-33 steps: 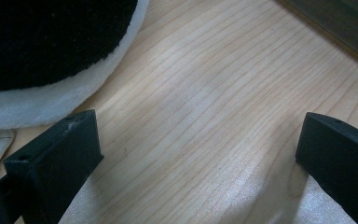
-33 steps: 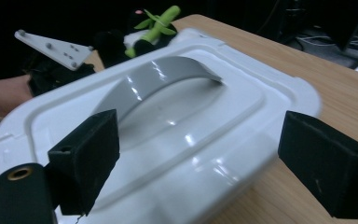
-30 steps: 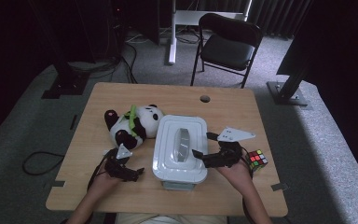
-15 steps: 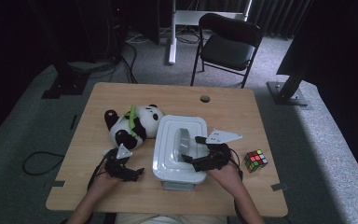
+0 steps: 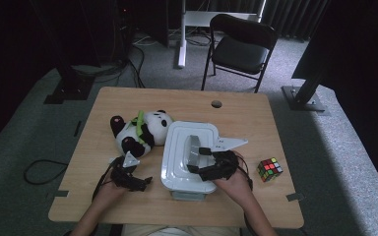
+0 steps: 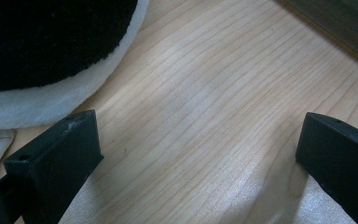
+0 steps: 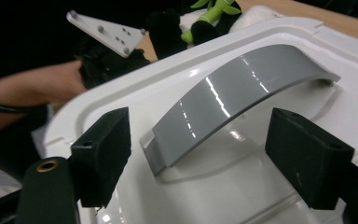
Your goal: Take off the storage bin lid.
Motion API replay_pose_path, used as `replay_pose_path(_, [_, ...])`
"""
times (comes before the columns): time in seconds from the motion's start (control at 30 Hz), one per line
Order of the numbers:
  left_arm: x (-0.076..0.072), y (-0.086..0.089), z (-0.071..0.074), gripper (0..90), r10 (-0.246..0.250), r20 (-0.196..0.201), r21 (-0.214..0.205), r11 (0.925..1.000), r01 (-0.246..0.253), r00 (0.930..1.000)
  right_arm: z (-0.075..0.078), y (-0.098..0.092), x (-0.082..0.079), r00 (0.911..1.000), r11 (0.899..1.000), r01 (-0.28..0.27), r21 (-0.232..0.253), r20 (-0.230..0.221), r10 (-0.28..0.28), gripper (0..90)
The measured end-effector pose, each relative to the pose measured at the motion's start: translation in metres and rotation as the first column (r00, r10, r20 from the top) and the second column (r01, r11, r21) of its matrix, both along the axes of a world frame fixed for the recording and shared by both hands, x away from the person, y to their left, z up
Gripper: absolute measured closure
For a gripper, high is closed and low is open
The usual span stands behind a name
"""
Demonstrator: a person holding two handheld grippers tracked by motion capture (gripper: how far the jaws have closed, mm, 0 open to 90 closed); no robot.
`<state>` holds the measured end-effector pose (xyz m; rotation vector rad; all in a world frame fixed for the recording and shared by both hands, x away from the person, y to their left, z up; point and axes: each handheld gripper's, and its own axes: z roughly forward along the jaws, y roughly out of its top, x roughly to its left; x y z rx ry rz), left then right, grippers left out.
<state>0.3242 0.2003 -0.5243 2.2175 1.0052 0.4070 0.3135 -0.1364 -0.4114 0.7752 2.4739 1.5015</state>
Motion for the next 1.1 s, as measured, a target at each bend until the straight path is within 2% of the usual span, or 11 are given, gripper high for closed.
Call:
replay_pose_path(0.03, [0.0, 0.0, 0.0, 0.5, 0.0, 0.0, 0.0, 1.0, 0.0, 1.0, 0.0, 0.001, -0.001, 0.9998, 1.0, -0.008, -0.016, 0.016, 0.008, 27.9])
replay_pose_path(0.2, [0.0, 0.0, 0.0, 0.4, 0.0, 0.001, 0.0, 1.0, 0.0, 1.0, -0.004, 0.013, -0.005, 0.9963, 0.998, 0.005, -0.057, 0.086, 0.0, 29.8])
replay_pose_path(0.37, [0.0, 0.0, 0.0, 0.4, 0.001, 0.001, 0.0, 1.0, -0.001, 1.0, -0.005, 0.015, -0.005, 0.9944, 0.998, -0.001, -0.066, 0.106, 0.008, 40.6])
replay_pose_path(0.57, [0.0, 0.0, 0.0, 0.4, 0.001, 0.002, 0.0, 1.0, -0.001, 1.0, -0.005, 0.016, -0.005, 0.9927, 0.998, -0.016, -0.067, 0.118, 0.024, 42.9])
replay_pose_path(0.83, [0.0, 0.0, 0.0, 0.4, 0.0, 0.001, 0.0, 1.0, 0.0, 1.0, -0.004, 0.013, -0.002, 0.9963, 0.999, -0.033, -0.043, 0.078, 0.037, 47.7])
replay_pose_path(1.0, [0.0, 0.0, 0.0, 0.4, 0.0, 0.0, 0.0, 1.0, 0.0, 1.0, 0.001, 0.008, 0.004, 0.9987, 0.999, -0.052, -0.006, 0.0, 0.052, 52.9])
replay_pose_path(1.1, [0.0, 0.0, 0.0, 0.4, 0.0, 0.0, 0.0, 1.0, 0.0, 1.0, 0.003, 0.007, 0.005, 0.9981, 0.998, -0.06, -0.011, -0.017, 0.06, 53.3])
